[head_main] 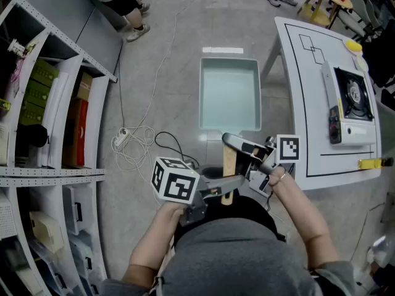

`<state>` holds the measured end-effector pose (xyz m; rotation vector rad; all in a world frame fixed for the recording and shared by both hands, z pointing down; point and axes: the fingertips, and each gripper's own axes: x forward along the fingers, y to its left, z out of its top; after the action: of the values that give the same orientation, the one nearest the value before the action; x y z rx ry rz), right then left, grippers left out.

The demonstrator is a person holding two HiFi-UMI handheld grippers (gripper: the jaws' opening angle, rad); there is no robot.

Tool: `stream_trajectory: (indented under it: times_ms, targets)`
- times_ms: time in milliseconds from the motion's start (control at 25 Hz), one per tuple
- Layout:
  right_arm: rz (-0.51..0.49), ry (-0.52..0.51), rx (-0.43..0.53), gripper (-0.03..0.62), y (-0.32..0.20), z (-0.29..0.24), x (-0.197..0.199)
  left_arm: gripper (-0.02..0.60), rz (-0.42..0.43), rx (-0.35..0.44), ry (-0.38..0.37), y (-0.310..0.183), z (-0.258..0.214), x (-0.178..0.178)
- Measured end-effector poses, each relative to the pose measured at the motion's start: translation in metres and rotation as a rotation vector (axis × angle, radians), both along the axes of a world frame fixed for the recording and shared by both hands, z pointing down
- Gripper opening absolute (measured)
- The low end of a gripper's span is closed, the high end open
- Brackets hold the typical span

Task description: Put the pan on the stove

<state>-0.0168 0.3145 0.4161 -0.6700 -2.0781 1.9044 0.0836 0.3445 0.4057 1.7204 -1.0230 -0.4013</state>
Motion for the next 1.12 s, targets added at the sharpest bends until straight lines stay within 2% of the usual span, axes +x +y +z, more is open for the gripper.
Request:
stream_trajectory:
  times_ms: [1120]
  targets:
    - [-0.010, -0.022, 0.036, 0.176, -0.024, -0.006, 0.002, 0.144, -0.017, 0.024, -0.027, -0.026, -0.001, 0.004]
